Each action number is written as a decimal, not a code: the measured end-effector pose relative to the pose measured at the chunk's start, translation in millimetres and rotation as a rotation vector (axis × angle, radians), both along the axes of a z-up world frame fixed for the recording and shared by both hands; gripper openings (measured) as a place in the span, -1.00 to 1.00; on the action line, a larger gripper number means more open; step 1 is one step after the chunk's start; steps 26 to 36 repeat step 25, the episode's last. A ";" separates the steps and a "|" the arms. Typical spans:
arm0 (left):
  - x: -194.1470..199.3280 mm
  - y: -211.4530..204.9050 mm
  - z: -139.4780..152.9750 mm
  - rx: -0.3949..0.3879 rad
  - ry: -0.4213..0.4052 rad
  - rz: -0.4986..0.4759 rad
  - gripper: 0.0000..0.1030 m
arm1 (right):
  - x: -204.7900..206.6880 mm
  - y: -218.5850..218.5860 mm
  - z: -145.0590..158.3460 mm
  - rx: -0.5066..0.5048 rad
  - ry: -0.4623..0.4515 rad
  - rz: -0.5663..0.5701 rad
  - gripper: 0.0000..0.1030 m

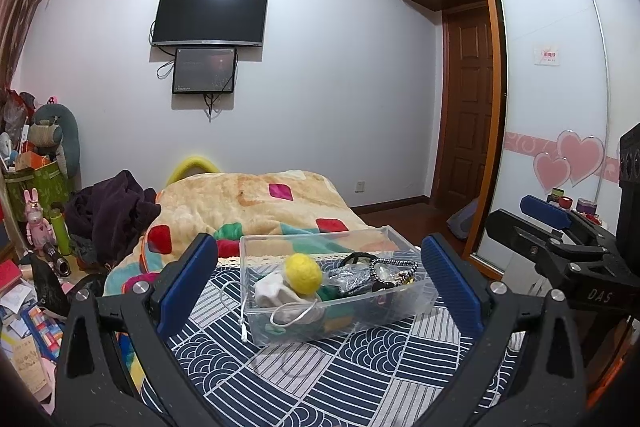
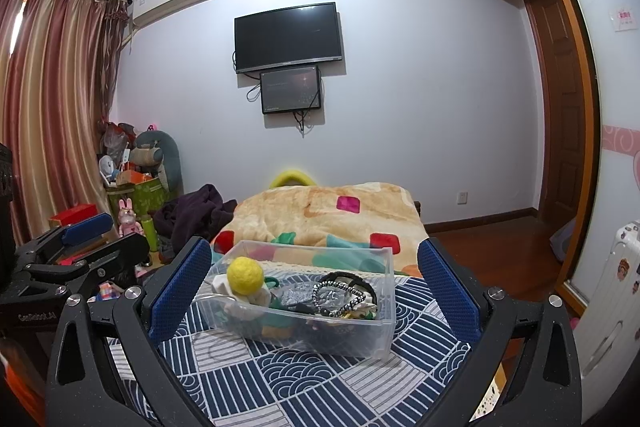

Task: Organize soft objects

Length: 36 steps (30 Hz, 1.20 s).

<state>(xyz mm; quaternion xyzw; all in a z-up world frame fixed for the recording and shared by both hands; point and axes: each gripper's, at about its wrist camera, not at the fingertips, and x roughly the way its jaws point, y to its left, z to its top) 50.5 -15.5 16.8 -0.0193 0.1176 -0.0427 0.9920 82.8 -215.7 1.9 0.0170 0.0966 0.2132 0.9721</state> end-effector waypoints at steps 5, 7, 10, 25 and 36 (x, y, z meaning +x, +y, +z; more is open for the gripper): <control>2.2 1.5 -0.3 -0.005 0.001 0.010 1.00 | -0.1 0.1 0.0 -0.001 0.000 -0.001 1.00; 2.2 1.9 -0.8 -0.007 0.003 0.008 1.00 | -0.1 0.2 0.2 -0.001 0.001 0.000 1.00; 1.9 1.8 -1.9 -0.013 0.008 -0.009 1.00 | -0.1 -0.3 0.4 -0.001 0.002 0.000 1.00; 1.5 -0.8 -2.0 -0.009 0.011 -0.029 1.00 | 0.5 0.1 -1.7 -0.002 0.004 0.001 1.00; 1.5 -0.8 -2.0 -0.009 0.011 -0.029 1.00 | 0.5 0.1 -1.7 -0.002 0.004 0.001 1.00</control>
